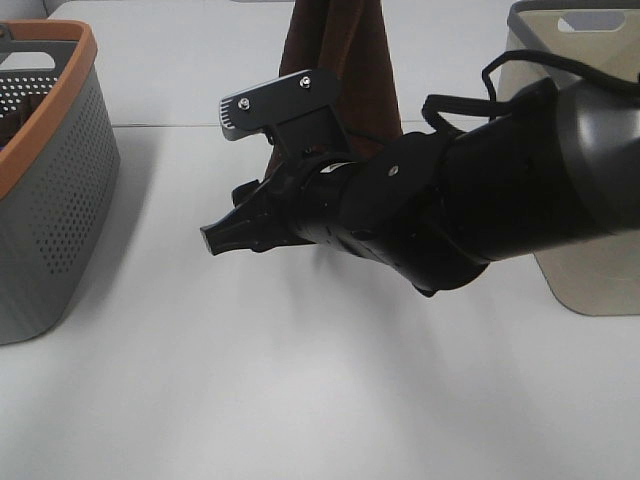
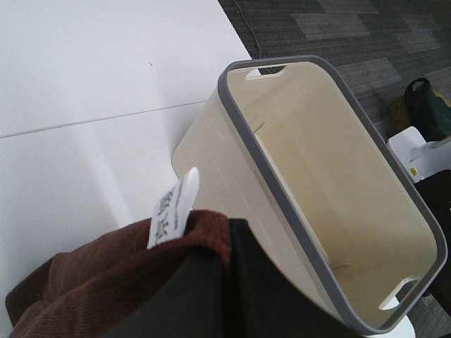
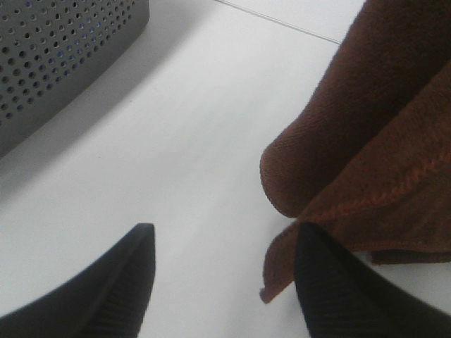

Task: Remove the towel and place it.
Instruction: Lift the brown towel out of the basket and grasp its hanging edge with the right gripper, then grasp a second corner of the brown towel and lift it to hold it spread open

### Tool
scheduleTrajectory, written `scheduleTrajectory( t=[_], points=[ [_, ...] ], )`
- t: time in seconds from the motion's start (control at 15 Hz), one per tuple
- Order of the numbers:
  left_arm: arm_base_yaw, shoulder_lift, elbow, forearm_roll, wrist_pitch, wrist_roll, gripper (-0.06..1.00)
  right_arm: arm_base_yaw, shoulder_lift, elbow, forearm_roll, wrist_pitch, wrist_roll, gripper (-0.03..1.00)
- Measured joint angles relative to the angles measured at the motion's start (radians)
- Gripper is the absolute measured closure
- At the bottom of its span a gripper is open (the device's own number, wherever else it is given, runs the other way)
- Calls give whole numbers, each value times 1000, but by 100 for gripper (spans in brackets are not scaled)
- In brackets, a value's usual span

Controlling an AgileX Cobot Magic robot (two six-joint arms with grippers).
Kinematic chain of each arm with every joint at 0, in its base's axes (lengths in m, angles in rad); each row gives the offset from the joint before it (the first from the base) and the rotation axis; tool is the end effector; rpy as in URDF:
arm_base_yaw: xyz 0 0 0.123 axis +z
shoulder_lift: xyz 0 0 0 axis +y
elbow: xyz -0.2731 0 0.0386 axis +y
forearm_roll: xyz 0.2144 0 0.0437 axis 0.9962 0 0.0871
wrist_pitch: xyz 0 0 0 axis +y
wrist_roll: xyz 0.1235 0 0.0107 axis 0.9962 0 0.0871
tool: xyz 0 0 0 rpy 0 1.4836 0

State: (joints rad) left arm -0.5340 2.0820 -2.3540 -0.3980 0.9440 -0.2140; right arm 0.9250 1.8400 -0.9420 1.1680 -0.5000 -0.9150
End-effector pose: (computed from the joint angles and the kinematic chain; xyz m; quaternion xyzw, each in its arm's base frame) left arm 0.3784 -0.2690 0.3808 0.1115 0.8567 -0.3519 0.3603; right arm 0.2660 0.2622 0.1727 -0.2051 0.8434 0.0739 0.4911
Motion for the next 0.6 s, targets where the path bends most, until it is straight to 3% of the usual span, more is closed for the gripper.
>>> scheduleTrajectory(
  t=[0.33,0.6],
  points=[
    [0,0,0,0,0,6,94,0,8,0,20,-87,0,40],
    [0,0,0,0,0,6,94,-40,19,0,5,-87,0,40]
  ],
)
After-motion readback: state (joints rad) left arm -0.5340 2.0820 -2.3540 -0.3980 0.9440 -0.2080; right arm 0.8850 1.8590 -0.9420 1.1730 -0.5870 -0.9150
